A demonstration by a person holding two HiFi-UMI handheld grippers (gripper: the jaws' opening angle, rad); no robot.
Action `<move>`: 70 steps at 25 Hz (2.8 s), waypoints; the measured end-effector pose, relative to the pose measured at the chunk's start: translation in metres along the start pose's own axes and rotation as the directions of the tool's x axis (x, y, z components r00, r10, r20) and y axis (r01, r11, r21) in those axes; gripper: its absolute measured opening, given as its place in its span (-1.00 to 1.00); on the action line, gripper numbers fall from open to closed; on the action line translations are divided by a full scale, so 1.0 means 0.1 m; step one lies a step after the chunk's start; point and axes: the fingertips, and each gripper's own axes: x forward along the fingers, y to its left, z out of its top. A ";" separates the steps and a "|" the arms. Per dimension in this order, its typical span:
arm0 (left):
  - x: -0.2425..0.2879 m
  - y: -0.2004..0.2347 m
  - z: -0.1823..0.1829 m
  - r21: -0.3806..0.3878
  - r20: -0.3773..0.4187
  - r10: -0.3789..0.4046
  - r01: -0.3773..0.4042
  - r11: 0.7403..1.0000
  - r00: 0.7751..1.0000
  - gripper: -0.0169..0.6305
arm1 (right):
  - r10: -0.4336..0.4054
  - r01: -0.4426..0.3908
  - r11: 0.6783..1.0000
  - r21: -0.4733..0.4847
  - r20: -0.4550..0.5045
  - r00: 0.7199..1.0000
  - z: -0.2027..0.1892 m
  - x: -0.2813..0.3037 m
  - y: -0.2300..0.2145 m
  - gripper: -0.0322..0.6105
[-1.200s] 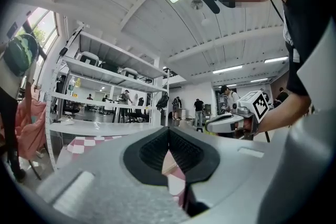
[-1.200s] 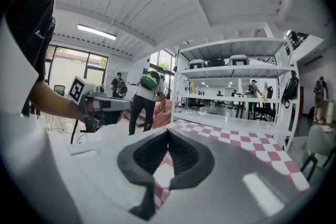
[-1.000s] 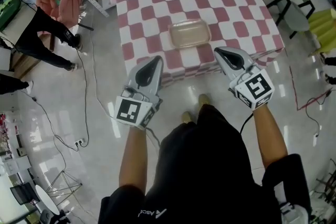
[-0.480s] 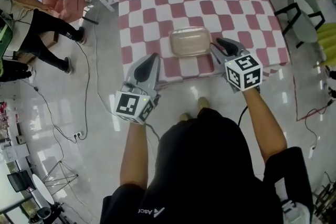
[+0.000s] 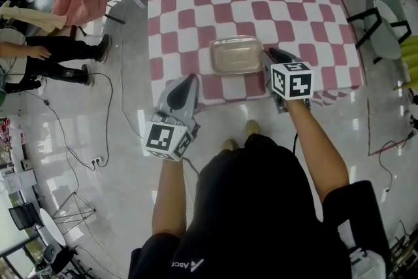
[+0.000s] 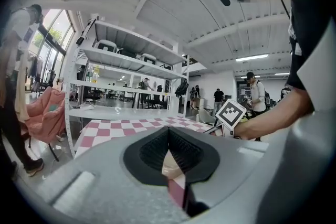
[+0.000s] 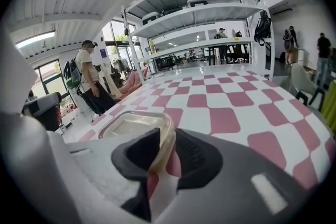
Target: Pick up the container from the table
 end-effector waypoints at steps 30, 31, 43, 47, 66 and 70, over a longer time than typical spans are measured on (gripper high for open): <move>-0.13 0.11 -0.06 -0.023 0.005 0.003 -0.003 1.000 1.000 -0.91 | 0.044 -0.044 0.931 0.362 0.010 0.999 -0.09 0.09 0.03 -0.79; -0.14 0.11 -0.06 -0.022 0.005 0.001 -0.001 1.000 1.000 -0.91 | 0.048 -0.052 0.924 0.380 0.019 0.999 -0.09 0.07 0.02 -0.79; -0.23 -0.05 0.06 -0.012 0.037 -0.052 0.053 0.999 0.998 -0.91 | 0.065 -0.150 0.892 0.426 0.208 0.976 0.30 -0.67 0.08 -0.79; -0.20 -0.07 0.14 -0.014 0.052 -0.069 0.070 0.997 0.996 -0.91 | 0.061 -0.171 0.883 0.438 0.254 0.965 0.39 -0.84 0.16 -0.79; -0.20 -0.11 0.23 -0.040 0.071 -0.081 0.084 0.996 0.994 -0.91 | 0.055 -0.175 0.887 0.428 0.279 0.959 0.42 -1.02 0.29 -0.79; -0.20 -0.11 0.24 -0.045 0.074 -0.081 0.085 0.995 0.994 -0.91 | 0.054 -0.173 0.886 0.429 0.276 0.960 0.43 -1.03 0.30 -0.79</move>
